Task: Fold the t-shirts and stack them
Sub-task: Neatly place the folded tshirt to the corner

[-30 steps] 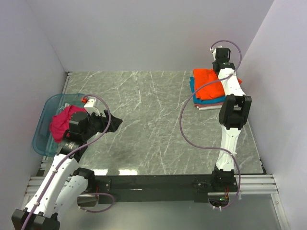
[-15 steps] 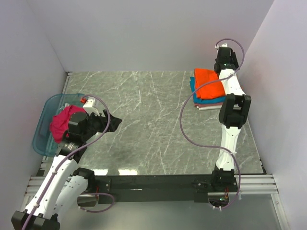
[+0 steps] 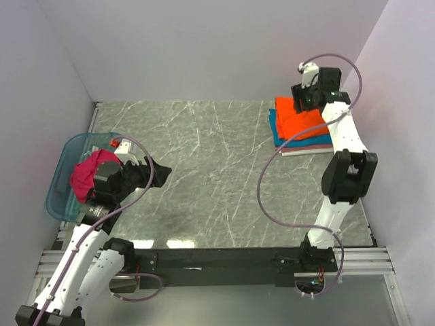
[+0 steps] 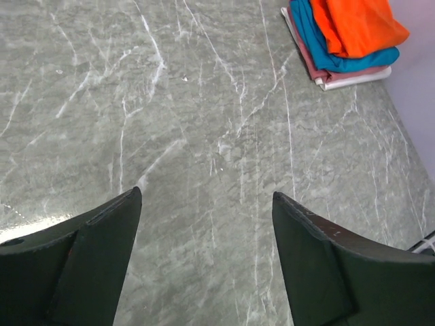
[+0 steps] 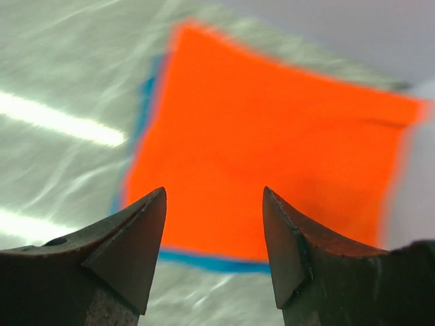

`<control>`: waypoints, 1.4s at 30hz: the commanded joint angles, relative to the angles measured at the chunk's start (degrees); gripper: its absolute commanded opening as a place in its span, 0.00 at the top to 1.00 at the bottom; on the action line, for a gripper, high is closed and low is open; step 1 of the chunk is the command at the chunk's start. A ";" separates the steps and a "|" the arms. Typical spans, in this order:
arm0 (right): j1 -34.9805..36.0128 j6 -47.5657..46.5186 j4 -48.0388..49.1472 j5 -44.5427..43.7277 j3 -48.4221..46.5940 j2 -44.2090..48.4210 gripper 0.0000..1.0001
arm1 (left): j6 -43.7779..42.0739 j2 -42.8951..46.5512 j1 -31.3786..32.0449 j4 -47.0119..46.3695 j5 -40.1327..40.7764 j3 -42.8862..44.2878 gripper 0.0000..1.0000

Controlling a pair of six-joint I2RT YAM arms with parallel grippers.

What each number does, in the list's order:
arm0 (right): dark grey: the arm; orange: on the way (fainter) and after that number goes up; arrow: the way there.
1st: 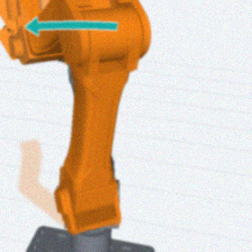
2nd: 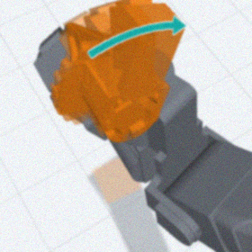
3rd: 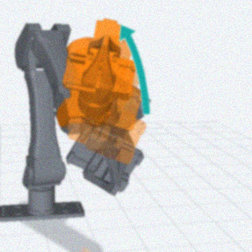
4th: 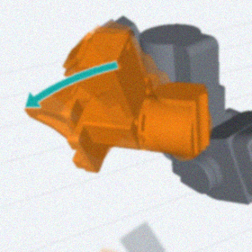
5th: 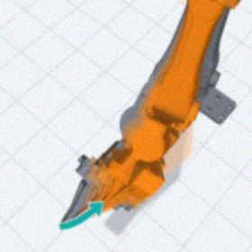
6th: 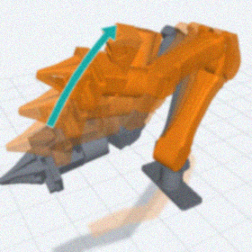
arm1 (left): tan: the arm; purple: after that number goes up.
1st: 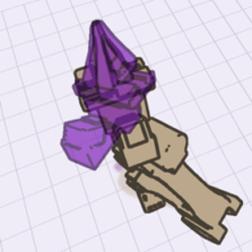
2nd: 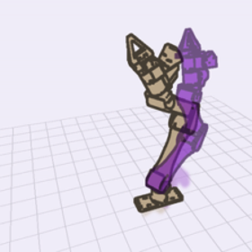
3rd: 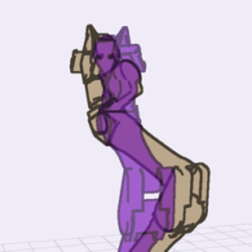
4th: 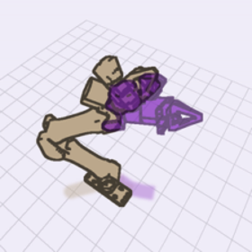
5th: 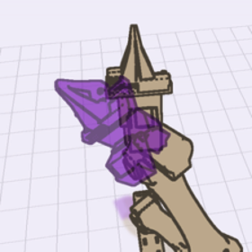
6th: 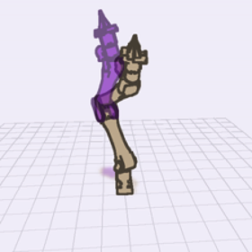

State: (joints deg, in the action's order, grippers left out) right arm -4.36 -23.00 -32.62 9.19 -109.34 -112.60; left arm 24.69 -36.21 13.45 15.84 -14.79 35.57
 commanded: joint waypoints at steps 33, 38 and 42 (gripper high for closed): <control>-3.63 3.67 14.87 -13.06 8.01 -1.04 0.89 | -6.58 4.12 -0.27 5.61 7.23 2.92 0.02; -4.78 4.99 9.34 -14.98 -0.51 -7.45 0.89 | -7.28 5.00 -0.36 4.64 5.21 2.31 0.02; -5.74 4.81 9.07 -18.06 -0.96 -9.66 0.90 | -7.37 4.39 -0.36 4.56 3.98 2.31 0.02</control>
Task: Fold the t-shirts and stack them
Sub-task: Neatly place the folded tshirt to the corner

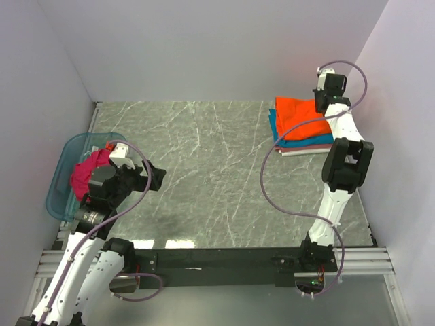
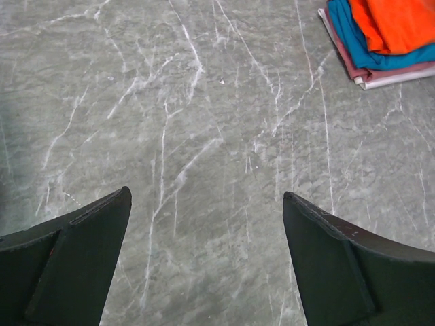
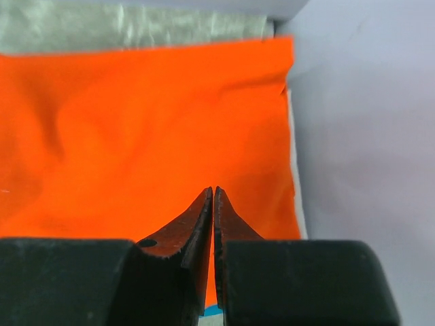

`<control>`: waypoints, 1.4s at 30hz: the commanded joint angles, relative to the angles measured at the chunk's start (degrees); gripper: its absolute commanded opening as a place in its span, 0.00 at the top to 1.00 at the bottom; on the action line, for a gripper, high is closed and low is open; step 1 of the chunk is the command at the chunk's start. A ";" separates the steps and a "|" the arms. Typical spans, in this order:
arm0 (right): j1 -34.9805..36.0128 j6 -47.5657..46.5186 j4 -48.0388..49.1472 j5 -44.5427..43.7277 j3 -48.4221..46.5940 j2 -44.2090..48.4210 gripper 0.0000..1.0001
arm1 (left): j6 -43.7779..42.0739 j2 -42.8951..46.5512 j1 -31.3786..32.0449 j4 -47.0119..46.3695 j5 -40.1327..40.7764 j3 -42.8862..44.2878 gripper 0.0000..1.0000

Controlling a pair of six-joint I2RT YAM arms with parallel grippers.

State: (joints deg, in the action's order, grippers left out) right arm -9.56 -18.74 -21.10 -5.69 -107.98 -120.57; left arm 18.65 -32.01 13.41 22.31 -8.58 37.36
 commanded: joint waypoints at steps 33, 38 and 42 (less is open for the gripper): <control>-7.93 -1.73 6.07 -13.55 9.81 -0.46 0.90 | -1.08 0.63 -0.31 -1.91 -1.62 0.25 0.02; -4.51 -3.84 11.42 -15.74 13.67 4.11 0.89 | -0.99 0.46 -0.31 -2.09 -1.71 0.25 0.02; -1.00 -4.81 17.58 -20.75 16.92 6.14 0.89 | -0.90 0.98 -0.31 -1.74 -1.27 0.17 0.02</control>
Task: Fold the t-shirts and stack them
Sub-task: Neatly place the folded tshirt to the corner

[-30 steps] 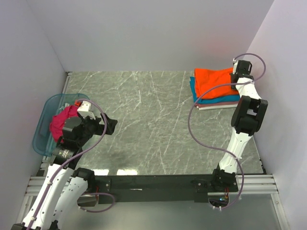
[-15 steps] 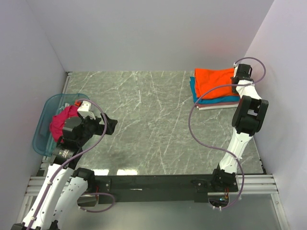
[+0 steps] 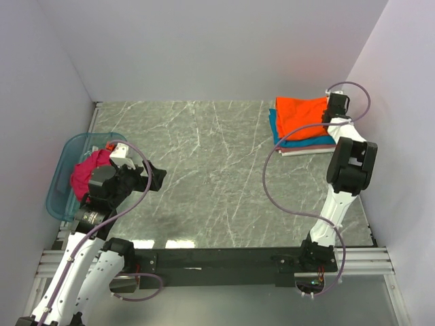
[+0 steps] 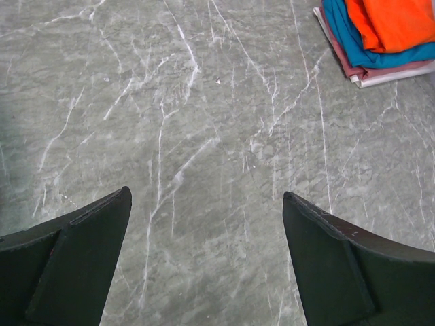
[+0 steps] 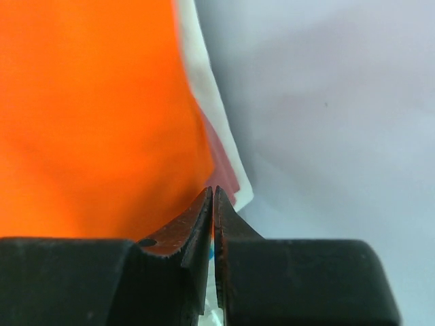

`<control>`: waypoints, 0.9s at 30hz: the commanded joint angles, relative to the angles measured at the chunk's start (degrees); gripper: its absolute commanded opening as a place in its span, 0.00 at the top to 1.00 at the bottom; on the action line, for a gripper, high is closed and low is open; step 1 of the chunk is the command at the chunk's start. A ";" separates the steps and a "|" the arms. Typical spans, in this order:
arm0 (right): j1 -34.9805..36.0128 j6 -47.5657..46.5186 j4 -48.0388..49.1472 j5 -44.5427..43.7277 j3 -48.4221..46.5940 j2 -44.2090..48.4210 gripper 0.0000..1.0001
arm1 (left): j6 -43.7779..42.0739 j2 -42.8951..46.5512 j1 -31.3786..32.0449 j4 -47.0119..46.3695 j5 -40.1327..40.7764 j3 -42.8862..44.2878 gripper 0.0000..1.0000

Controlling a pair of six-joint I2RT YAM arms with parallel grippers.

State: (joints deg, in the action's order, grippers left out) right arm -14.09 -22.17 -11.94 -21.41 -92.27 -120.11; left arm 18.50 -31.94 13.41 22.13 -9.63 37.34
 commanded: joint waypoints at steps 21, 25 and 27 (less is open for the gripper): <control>20.41 -20.63 6.59 -9.88 -25.22 -14.61 0.89 | -0.66 0.66 -0.31 -1.48 0.66 0.19 0.02; 21.29 -22.03 5.53 -9.88 -30.68 -19.53 0.89 | -0.75 -0.22 -0.31 -1.48 0.31 0.28 0.02; 21.64 -23.26 6.49 -9.88 -30.52 -20.24 0.88 | -0.75 -0.40 -0.31 -1.48 0.31 0.19 0.02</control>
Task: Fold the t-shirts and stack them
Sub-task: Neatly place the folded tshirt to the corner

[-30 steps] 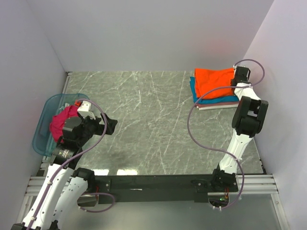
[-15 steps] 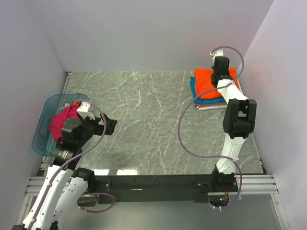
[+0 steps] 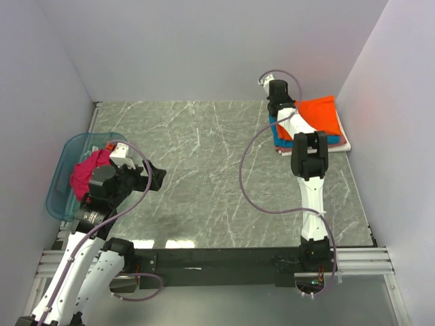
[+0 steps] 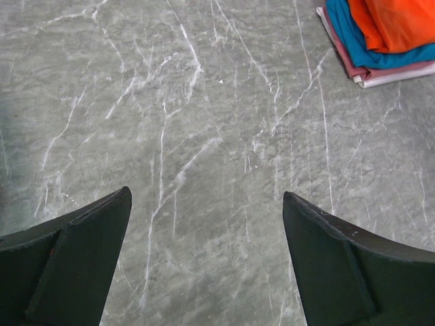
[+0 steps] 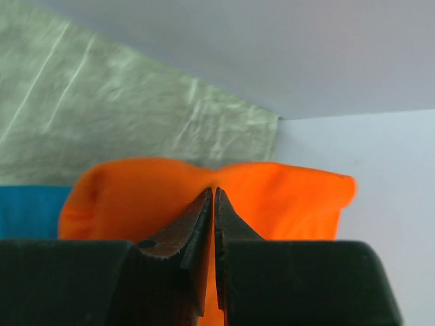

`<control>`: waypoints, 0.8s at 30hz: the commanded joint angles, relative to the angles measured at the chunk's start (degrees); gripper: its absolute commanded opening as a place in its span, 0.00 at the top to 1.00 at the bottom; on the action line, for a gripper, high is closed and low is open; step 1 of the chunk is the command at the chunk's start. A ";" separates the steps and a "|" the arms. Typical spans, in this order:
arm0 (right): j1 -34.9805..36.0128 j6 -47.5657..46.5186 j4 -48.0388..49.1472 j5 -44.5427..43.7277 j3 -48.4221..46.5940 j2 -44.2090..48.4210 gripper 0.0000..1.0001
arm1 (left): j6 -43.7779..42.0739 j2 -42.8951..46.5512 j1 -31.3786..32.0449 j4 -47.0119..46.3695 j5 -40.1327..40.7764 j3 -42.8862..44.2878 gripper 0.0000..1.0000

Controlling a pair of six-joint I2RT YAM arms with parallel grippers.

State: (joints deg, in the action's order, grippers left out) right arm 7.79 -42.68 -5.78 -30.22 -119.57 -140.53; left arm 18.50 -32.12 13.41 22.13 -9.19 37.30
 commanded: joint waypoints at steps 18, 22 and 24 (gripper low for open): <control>5.48 -10.68 5.17 1.92 0.57 -2.12 0.81 | -0.57 -0.49 -0.31 -1.30 0.40 0.23 0.02; 6.62 -10.06 4.55 2.27 0.30 -2.12 0.81 | -0.57 -0.49 -0.31 -1.21 0.66 0.32 0.02; 7.23 -9.62 4.64 2.44 1.43 -1.42 0.81 | -0.57 -0.49 -0.31 -1.13 0.67 0.32 0.02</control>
State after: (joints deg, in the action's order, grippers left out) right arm 14.06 -52.45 -2.96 -28.51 -118.54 -143.41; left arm 18.50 -32.62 13.41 22.13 -9.15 37.30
